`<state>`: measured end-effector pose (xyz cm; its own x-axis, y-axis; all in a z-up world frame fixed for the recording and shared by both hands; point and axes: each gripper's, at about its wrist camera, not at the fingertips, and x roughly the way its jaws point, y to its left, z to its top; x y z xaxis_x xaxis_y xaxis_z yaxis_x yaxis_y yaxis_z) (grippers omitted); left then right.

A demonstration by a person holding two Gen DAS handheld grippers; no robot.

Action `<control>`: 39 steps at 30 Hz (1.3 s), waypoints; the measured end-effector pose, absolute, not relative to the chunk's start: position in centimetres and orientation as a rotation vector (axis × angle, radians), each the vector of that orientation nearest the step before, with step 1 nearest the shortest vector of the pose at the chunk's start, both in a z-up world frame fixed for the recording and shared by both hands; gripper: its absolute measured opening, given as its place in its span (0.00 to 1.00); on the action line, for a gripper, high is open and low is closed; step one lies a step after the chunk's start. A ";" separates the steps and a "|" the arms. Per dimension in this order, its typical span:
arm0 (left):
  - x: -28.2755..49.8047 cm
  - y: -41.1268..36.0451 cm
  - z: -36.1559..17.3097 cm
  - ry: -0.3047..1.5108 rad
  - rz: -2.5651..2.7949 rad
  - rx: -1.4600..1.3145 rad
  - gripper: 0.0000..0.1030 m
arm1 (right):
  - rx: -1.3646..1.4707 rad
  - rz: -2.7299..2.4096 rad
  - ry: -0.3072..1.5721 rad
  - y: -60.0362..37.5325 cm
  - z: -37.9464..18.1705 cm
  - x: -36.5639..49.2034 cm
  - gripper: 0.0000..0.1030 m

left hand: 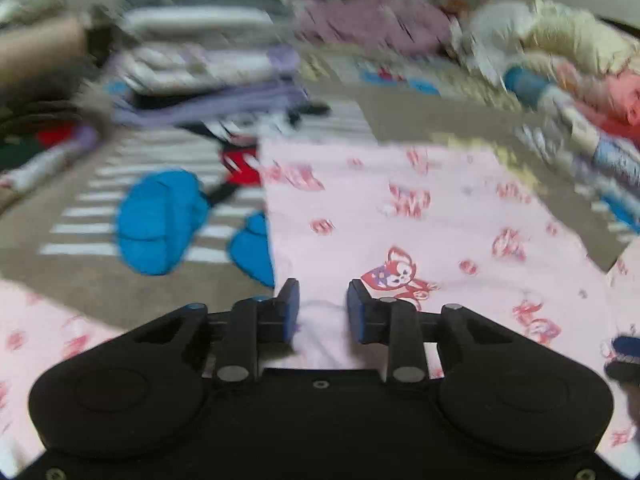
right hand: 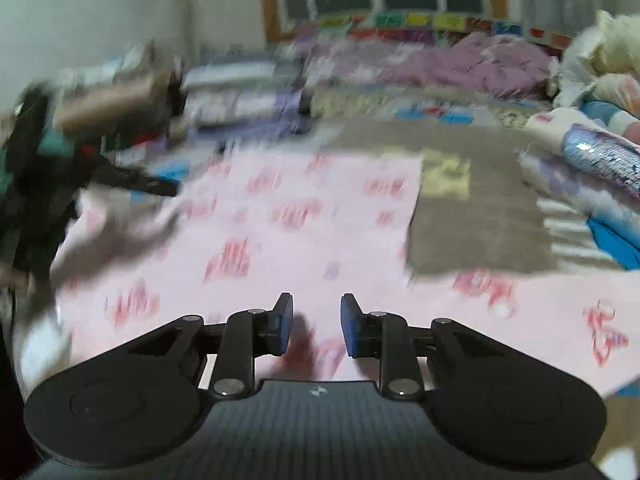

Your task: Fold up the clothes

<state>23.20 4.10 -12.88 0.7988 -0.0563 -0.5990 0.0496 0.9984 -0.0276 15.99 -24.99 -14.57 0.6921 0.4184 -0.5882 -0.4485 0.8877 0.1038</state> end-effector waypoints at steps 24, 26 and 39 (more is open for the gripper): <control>6.8 -0.6 -14.5 0.494 -0.070 0.145 0.62 | -0.147 0.539 0.584 -23.5 -14.5 7.0 0.37; 7.1 0.9 -14.2 0.492 -0.022 0.092 0.60 | -0.136 0.540 0.574 -23.4 -14.3 6.7 0.37; 10.3 19.4 -12.9 0.515 0.386 -0.512 0.49 | -0.004 0.511 0.498 -24.7 -13.8 7.5 0.43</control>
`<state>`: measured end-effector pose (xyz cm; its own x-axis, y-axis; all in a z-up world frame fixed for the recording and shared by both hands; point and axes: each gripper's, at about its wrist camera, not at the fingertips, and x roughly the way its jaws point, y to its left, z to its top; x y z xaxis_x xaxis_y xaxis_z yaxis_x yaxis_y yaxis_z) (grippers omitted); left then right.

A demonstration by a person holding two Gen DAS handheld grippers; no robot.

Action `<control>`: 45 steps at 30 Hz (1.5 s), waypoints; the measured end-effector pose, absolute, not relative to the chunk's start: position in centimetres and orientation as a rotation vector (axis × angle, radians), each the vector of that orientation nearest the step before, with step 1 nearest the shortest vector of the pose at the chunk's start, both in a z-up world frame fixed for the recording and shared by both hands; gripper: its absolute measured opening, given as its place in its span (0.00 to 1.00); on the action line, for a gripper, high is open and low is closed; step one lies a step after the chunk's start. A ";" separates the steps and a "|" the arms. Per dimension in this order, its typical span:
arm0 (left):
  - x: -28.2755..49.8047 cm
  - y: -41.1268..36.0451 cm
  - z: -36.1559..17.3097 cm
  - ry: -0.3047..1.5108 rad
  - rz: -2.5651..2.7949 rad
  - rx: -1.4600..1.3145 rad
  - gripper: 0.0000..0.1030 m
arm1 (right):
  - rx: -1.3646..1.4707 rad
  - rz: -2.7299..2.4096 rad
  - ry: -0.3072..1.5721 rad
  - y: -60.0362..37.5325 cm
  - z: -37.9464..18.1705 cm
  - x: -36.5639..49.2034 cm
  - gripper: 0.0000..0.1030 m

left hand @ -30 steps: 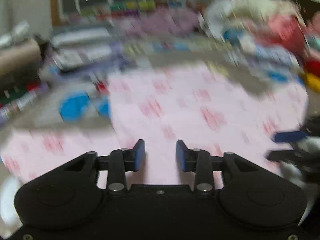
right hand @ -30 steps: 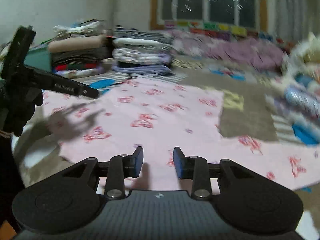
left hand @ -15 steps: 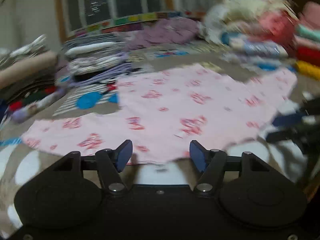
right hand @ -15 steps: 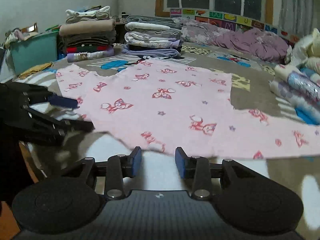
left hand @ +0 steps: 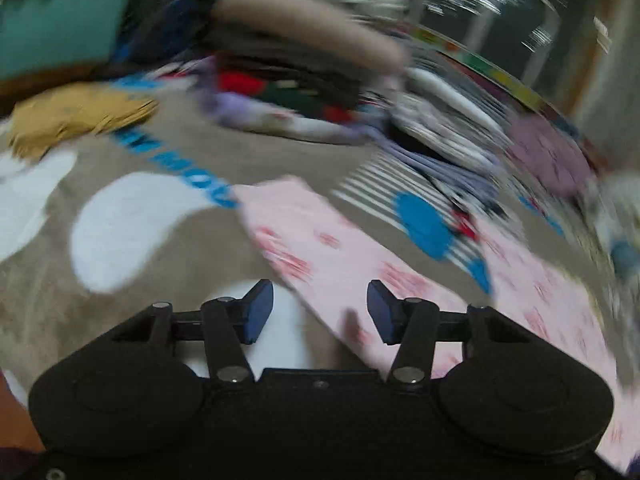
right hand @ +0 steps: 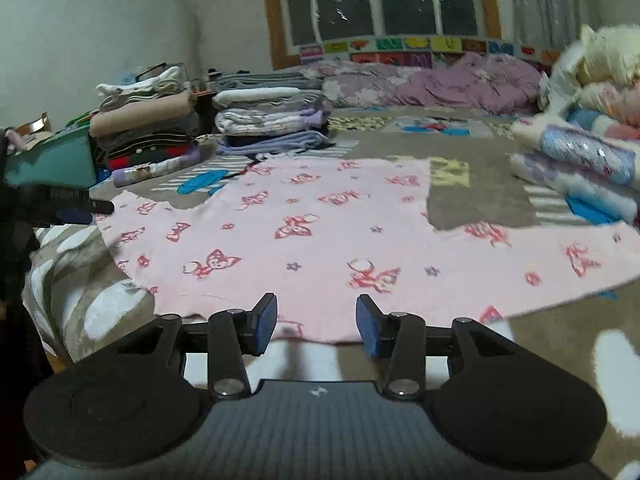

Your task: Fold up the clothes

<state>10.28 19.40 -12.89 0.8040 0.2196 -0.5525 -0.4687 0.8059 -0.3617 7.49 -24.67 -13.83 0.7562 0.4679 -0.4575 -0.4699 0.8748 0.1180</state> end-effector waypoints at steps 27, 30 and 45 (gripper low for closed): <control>11.8 19.5 -11.4 0.450 0.468 -0.283 0.29 | -0.019 0.645 0.539 -20.4 -16.2 9.3 0.44; 11.7 14.7 -12.4 0.472 0.313 -0.244 0.30 | -0.013 0.658 0.544 -20.9 -16.1 9.2 0.44; 12.1 -5.8 -13.6 0.504 -0.162 0.042 0.34 | 0.436 0.212 0.448 -35.0 -15.1 11.0 0.44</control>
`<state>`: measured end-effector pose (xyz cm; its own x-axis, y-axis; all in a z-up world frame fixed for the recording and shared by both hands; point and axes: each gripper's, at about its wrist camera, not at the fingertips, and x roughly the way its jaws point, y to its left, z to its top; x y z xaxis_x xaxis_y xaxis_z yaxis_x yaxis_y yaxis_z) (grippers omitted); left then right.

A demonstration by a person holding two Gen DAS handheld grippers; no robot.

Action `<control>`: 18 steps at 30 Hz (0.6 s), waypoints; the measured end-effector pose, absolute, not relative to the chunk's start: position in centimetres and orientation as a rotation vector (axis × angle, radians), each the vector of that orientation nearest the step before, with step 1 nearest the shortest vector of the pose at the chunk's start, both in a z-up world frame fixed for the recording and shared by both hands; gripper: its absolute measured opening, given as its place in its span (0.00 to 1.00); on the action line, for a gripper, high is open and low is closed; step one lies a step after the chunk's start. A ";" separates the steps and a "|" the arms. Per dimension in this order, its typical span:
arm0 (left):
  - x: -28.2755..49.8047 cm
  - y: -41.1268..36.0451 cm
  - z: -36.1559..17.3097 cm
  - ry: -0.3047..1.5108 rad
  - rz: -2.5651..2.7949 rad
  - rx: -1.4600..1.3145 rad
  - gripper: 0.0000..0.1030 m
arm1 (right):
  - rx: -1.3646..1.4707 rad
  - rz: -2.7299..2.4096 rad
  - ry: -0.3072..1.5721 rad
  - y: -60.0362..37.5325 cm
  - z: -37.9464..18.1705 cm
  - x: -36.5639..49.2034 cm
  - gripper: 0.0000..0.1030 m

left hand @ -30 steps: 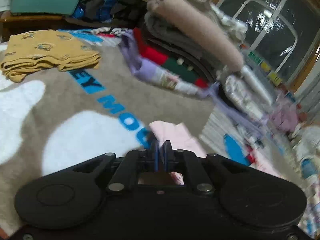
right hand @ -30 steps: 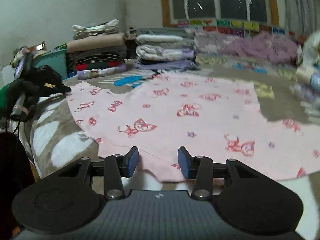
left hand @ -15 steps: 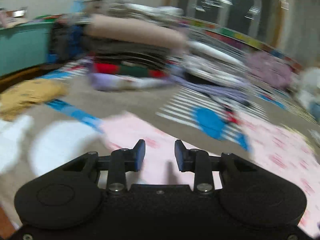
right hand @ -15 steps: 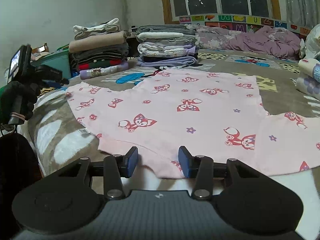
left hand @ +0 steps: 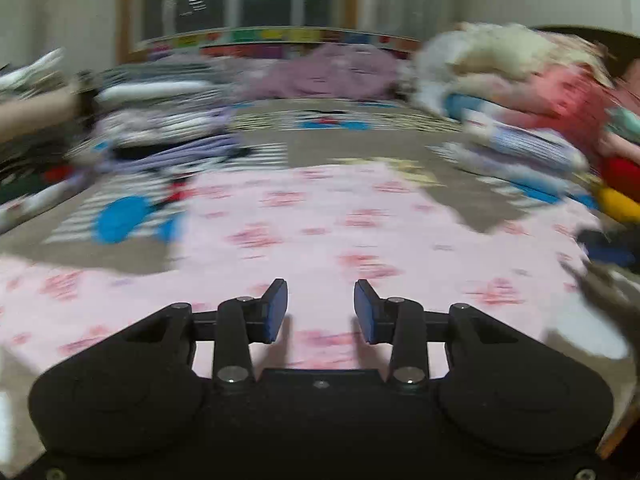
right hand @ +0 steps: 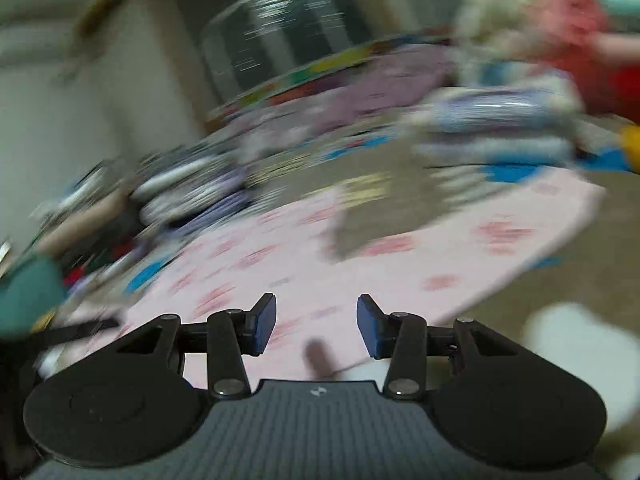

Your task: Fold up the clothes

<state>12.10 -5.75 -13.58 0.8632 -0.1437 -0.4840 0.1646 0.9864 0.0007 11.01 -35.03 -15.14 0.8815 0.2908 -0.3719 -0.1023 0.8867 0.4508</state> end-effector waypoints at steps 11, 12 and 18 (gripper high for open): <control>13.8 -15.8 -15.4 0.540 -0.367 0.083 0.34 | 0.955 -0.087 0.402 -48.8 -19.4 15.0 0.45; 14.0 -16.1 -15.6 0.550 -0.362 0.076 0.34 | 0.971 -0.080 0.401 -49.1 -19.5 15.4 0.45; 13.9 -15.8 -16.4 0.563 -0.348 0.069 0.35 | 1.055 -0.062 0.422 -50.5 -21.0 18.3 0.13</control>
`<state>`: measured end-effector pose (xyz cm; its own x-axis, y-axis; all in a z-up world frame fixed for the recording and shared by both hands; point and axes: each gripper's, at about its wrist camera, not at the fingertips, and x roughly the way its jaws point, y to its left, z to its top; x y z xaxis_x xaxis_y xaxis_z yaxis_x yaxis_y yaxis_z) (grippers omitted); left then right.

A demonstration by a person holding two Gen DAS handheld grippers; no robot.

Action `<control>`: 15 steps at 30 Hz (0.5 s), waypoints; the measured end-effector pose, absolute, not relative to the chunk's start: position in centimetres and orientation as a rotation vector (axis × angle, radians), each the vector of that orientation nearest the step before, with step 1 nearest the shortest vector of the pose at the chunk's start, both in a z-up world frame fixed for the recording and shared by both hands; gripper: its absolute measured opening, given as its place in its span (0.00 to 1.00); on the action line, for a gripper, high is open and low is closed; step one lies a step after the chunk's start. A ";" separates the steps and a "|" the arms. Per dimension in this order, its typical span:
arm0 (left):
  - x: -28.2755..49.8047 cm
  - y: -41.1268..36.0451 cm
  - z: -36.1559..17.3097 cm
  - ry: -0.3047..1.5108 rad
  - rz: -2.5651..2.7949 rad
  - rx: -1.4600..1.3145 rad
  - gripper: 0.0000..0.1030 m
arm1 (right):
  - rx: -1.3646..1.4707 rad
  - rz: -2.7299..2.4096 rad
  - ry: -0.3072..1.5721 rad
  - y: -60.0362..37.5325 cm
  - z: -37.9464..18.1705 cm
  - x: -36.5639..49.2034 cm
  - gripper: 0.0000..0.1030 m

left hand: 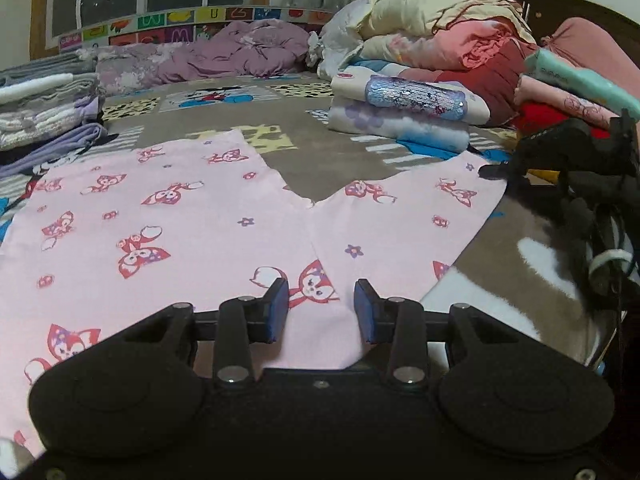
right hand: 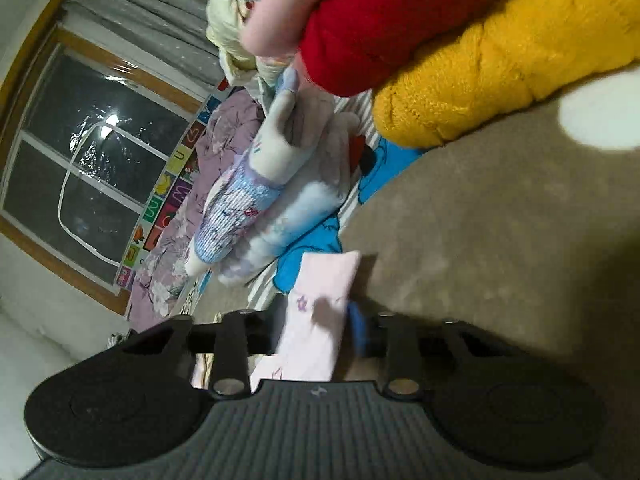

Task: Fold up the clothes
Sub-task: 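Open the left gripper over the flat garment while the right gripper pinches a sleeve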

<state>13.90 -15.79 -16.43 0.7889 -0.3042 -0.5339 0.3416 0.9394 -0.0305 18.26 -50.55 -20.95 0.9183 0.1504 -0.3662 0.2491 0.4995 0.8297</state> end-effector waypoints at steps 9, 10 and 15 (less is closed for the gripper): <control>14.0 -15.4 -16.8 0.560 -0.362 0.056 0.36 | 1.095 -0.073 0.394 -51.7 -20.8 17.5 0.08; 14.0 -15.4 -16.8 0.561 -0.362 0.058 0.36 | 1.109 -0.080 0.403 -51.9 -21.2 17.5 0.07; 13.2 -15.9 -15.2 0.532 -0.359 0.080 0.35 | 1.106 -0.097 0.384 -51.9 -21.2 17.7 0.08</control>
